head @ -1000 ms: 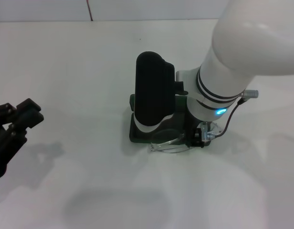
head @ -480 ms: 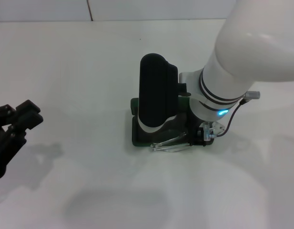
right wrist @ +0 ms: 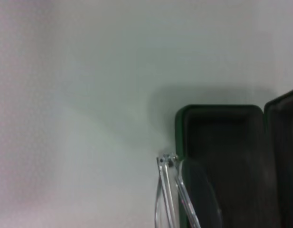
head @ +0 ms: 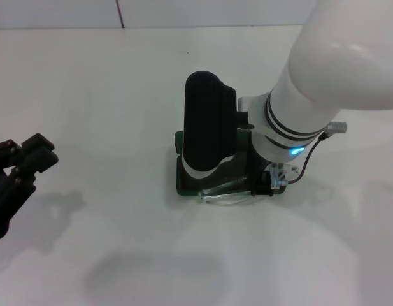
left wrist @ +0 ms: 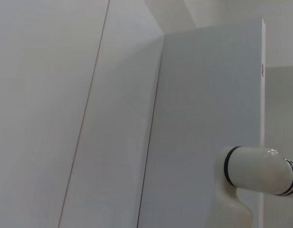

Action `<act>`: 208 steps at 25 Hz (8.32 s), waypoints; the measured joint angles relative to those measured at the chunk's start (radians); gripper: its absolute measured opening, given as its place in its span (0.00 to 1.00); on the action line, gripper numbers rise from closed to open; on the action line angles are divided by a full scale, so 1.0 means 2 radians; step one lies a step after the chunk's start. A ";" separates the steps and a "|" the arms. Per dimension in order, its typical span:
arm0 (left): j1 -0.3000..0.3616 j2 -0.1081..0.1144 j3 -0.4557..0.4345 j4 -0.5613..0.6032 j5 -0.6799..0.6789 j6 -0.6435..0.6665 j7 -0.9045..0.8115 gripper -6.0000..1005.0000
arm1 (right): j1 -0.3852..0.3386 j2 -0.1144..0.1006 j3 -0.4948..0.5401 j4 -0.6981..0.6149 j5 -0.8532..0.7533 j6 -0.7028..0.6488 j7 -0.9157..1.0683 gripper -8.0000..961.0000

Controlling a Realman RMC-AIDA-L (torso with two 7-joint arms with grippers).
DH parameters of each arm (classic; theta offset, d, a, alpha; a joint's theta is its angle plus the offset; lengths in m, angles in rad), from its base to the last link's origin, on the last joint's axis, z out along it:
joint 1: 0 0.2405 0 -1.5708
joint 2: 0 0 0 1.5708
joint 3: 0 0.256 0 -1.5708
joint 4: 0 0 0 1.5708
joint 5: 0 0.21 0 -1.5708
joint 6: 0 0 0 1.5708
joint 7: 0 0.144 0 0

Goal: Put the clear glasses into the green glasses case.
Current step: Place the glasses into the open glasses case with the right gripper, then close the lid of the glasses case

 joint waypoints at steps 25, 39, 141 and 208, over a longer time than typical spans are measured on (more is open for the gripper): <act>0.001 -0.001 0.000 -0.001 0.000 0.000 0.002 0.14 | -0.026 0.000 0.002 -0.104 -0.070 -0.050 0.034 0.06; 0.000 -0.001 0.000 -0.001 0.000 0.000 0.000 0.14 | -0.028 0.000 -0.013 -0.076 -0.077 0.006 0.035 0.07; -0.298 -0.076 -0.034 -0.043 0.217 -0.373 -0.124 0.34 | -0.391 -0.008 0.766 0.075 0.445 -0.133 -0.485 0.25; -0.276 -0.077 0.040 -0.053 0.221 -0.390 -0.134 0.21 | -0.361 -0.012 0.767 0.156 0.439 -0.121 -0.524 0.29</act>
